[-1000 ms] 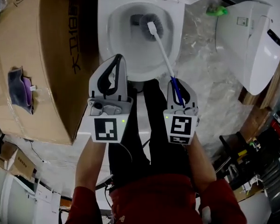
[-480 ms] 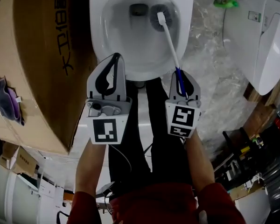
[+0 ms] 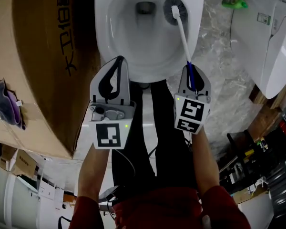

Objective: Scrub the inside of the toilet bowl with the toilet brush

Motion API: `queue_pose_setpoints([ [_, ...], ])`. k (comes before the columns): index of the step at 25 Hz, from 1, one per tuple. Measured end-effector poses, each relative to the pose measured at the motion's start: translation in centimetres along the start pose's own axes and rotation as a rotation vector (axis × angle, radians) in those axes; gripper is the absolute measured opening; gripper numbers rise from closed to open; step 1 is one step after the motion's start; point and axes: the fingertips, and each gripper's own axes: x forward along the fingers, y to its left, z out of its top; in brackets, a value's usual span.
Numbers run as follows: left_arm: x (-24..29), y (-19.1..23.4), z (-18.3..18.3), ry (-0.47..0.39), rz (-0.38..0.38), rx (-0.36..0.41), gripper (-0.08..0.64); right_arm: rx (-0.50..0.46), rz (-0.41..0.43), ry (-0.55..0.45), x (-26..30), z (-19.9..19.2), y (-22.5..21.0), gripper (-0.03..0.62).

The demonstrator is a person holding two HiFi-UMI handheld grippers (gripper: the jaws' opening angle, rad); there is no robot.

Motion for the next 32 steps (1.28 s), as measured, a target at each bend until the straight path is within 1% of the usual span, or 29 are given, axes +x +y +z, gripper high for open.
queue_pose_setpoints([
  [10,-0.9,0.9,-0.7,0.031,-0.001,-0.010,0.012,-0.041,0.027,-0.041,2.6,3.2,2.2,0.060],
  [16,-1.5,1.6,-1.1,0.048,0.008,-0.016,0.012,-0.046,0.073,-0.065,3.2,4.8,4.7,0.060],
  [21,-1.8,2.5,-1.3,0.050,0.032,-0.028,0.012,-0.054,0.131,-0.088,3.2,5.8,7.4,0.060],
  [26,-2.2,2.9,-1.4,0.055,0.045,-0.043,0.012,-0.079,0.204,-0.095,2.3,5.9,10.9,0.060],
  [29,-2.4,2.7,-1.4,0.054,0.037,-0.043,0.012,-0.073,0.238,-0.089,1.5,5.1,12.1,0.060],
  [32,-2.5,2.3,-1.5,0.059,0.029,-0.040,0.012,-0.095,0.267,-0.080,0.4,4.1,12.9,0.060],
])
